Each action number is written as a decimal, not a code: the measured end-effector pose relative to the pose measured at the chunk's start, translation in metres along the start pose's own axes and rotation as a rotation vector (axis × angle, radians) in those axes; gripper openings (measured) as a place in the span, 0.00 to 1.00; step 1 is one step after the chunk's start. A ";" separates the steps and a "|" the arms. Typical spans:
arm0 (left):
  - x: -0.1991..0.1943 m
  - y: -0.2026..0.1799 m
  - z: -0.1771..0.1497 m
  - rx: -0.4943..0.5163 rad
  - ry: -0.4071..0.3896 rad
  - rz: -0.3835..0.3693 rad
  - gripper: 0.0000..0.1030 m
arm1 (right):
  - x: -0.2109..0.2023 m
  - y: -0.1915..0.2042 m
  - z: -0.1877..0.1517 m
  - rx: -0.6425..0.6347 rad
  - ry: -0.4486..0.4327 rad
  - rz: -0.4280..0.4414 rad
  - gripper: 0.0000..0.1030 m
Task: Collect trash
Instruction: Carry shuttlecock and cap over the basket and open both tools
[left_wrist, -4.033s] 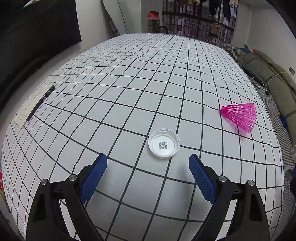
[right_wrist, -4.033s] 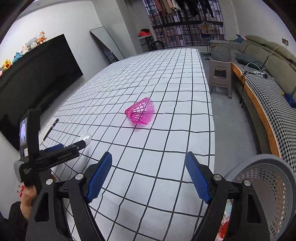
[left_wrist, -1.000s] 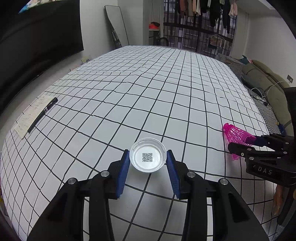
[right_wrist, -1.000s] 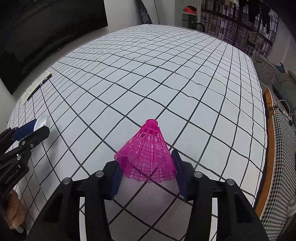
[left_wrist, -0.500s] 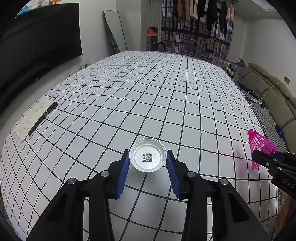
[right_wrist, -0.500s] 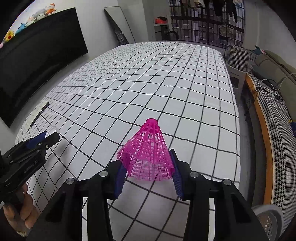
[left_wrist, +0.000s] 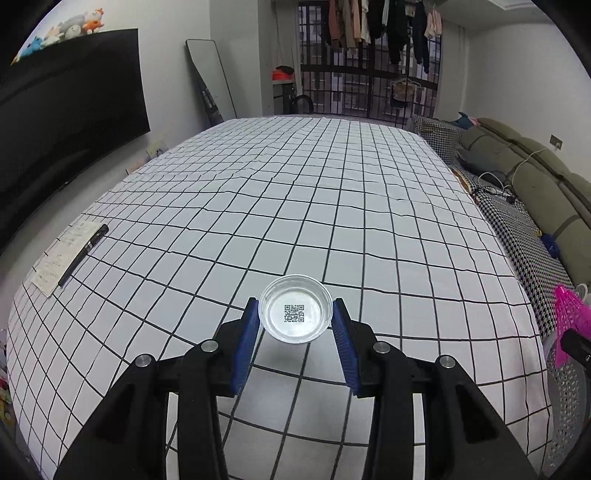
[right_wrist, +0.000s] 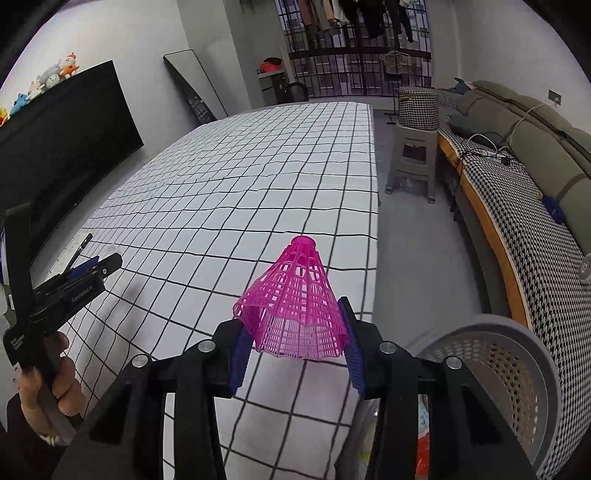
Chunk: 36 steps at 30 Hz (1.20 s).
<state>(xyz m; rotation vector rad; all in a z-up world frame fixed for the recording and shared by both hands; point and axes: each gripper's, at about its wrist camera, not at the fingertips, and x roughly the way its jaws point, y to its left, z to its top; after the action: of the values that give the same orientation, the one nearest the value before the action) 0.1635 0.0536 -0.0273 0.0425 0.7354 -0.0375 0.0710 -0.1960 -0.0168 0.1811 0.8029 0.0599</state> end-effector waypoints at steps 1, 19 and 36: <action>-0.005 -0.004 -0.002 0.008 -0.003 -0.008 0.38 | -0.005 -0.004 -0.004 0.008 -0.006 -0.006 0.41; -0.089 -0.150 -0.046 0.195 -0.006 -0.286 0.38 | -0.101 -0.098 -0.081 0.175 -0.093 -0.146 0.41; -0.087 -0.271 -0.085 0.358 0.091 -0.386 0.41 | -0.115 -0.175 -0.128 0.267 -0.048 -0.167 0.42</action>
<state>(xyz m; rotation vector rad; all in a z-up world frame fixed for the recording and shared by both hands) 0.0287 -0.2105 -0.0387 0.2445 0.8122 -0.5388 -0.1038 -0.3644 -0.0541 0.3651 0.7740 -0.2099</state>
